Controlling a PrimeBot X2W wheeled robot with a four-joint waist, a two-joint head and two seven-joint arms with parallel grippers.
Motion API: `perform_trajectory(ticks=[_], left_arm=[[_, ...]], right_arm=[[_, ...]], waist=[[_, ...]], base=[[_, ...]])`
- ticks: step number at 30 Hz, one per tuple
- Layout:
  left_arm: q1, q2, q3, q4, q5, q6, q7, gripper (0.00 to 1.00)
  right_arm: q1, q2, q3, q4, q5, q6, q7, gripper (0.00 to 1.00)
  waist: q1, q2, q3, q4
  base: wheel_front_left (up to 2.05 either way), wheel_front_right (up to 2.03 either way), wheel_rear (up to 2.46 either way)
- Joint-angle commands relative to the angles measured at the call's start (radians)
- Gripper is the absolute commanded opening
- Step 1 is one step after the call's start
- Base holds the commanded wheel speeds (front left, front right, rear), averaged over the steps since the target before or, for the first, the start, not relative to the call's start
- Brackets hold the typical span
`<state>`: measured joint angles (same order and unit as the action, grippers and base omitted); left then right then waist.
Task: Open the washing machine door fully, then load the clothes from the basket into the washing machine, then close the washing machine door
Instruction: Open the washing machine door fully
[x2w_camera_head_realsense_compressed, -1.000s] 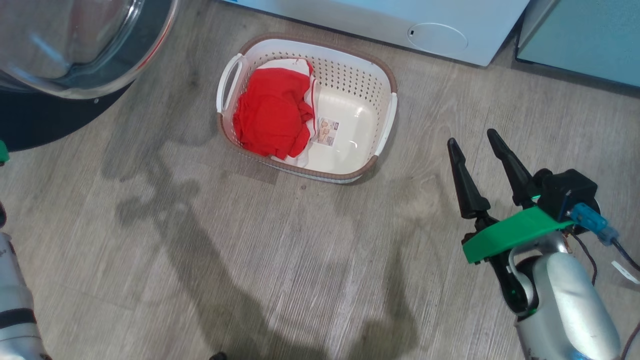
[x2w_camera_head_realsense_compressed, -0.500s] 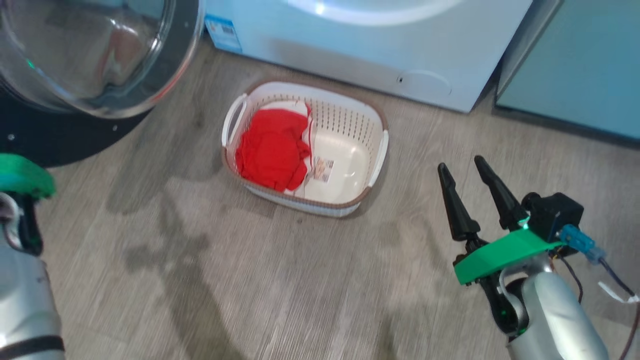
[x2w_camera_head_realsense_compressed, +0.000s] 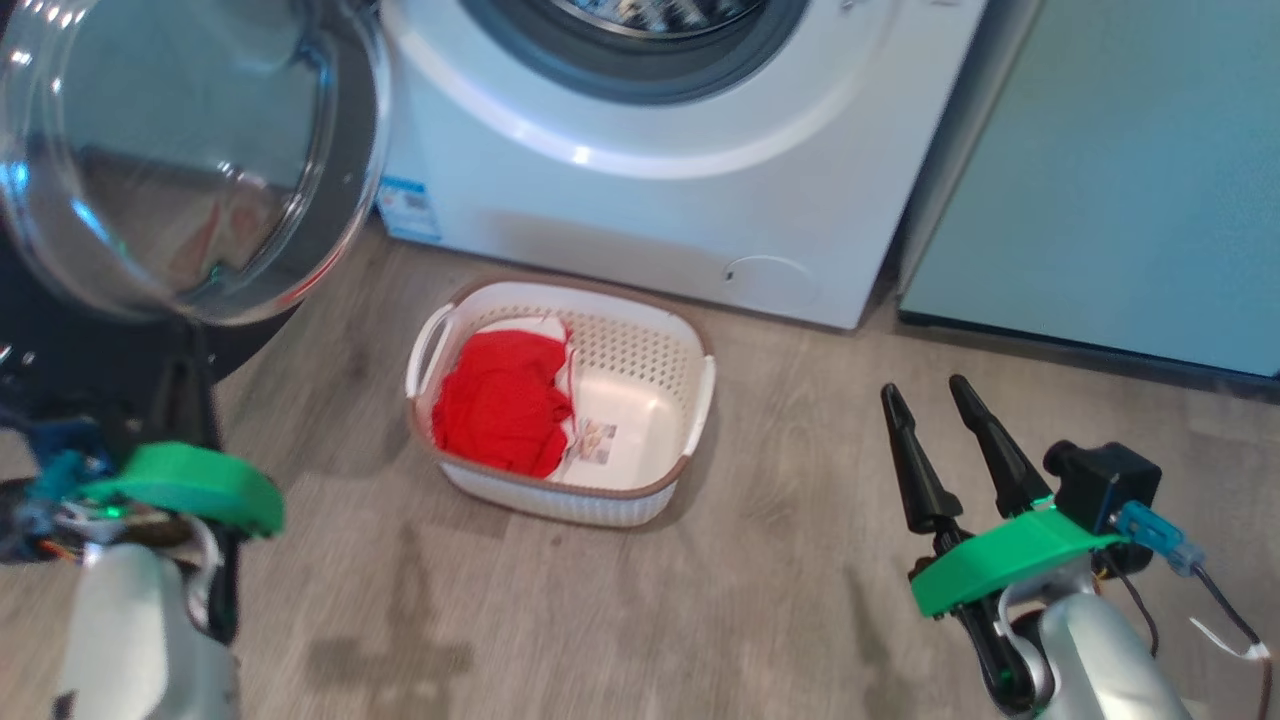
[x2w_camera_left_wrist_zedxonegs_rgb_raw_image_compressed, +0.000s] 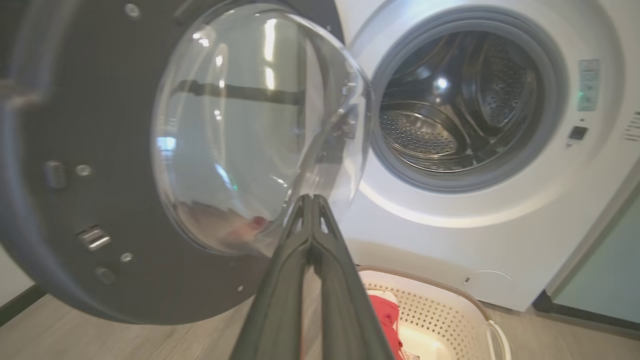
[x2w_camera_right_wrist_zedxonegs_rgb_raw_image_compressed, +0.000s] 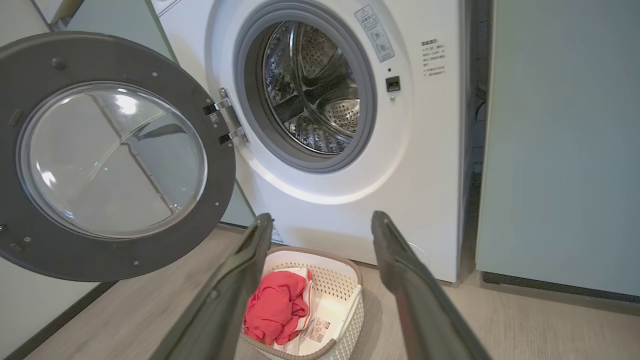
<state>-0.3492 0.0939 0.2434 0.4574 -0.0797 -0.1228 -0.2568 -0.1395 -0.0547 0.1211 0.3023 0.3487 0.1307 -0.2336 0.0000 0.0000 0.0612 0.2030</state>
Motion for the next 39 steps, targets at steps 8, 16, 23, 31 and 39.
perform_trajectory(ticks=[8,16,23,31,39], left_arm=[[0.109,-0.028,-0.047,-0.142,-0.028,-0.005,-0.005,0.0],[0.238,-0.043,-0.132,-0.249,-0.087,0.041,-0.005,0.0],[0.307,-0.043,-0.229,-0.32,-0.136,0.107,-0.005,0.0],[0.36,-0.044,-0.295,-0.385,-0.171,0.168,-0.005,0.0],[0.375,-0.044,-0.33,-0.405,-0.164,0.213,-0.005,1.0]], right_arm=[[0.013,0.005,0.0,-0.027,0.003,0.0,-0.021,1.0],[0.027,0.005,-0.024,-0.048,-0.003,0.0,-0.025,1.0],[0.064,0.005,-0.071,-0.065,0.004,0.0,-0.027,1.0],[0.089,0.005,-0.096,-0.086,0.005,0.0,-0.028,1.0],[0.097,0.005,-0.1,-0.094,0.005,0.0,-0.028,1.0]], waist=[[0.0,0.0,-0.081,-0.136],[0.0,0.0,-0.101,-0.234],[0.0,0.0,-0.111,-0.28],[0.0,0.0,-0.116,-0.3],[0.0,0.0,-0.115,-0.299]], base=[[0.0,0.0,0.0],[0.0,0.0,0.0],[0.0,0.0,0.0],[0.0,0.0,0.0],[0.0,0.0,0.0]])
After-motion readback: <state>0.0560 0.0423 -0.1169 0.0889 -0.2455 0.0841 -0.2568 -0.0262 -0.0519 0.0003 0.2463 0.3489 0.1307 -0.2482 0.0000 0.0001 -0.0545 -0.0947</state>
